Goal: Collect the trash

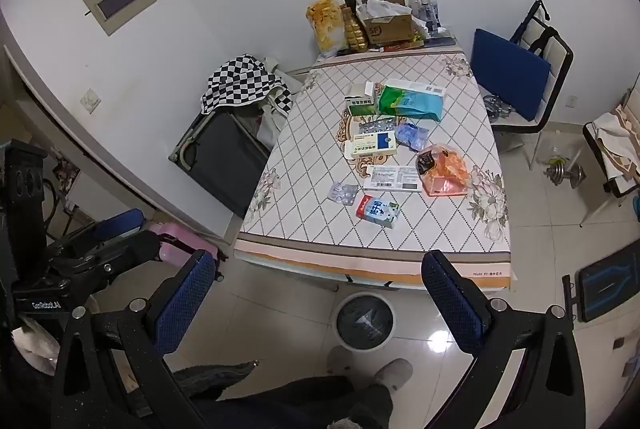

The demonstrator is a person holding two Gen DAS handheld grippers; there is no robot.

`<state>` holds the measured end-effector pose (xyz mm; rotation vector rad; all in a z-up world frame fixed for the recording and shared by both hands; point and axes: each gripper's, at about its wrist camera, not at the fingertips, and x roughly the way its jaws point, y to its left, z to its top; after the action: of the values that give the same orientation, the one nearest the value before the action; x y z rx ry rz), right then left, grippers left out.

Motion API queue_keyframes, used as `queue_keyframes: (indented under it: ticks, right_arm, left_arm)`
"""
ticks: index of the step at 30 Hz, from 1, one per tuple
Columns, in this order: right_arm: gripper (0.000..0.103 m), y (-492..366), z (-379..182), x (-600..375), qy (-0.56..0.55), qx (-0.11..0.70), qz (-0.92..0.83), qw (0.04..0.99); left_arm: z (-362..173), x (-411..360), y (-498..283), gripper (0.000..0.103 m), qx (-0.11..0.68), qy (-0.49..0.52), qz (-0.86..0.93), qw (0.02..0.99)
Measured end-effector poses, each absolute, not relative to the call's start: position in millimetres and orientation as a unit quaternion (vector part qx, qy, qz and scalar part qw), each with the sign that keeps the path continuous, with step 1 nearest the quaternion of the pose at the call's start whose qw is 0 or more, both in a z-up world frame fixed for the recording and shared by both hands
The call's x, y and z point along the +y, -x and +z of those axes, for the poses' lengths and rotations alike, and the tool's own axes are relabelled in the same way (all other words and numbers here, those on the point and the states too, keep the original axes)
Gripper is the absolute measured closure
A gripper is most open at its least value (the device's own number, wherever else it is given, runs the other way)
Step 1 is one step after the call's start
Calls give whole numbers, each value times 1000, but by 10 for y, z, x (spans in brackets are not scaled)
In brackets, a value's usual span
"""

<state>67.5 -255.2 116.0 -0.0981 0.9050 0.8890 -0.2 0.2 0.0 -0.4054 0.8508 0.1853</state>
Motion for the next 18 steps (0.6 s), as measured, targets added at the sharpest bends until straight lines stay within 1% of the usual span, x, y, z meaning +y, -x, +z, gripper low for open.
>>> queue_keyframes:
  ticks: [18]
  right_arm:
    - [0, -699, 1207, -2494, 54, 413, 423, 805]
  left_arm:
    - [7, -17, -1, 0, 407, 194, 89, 888]
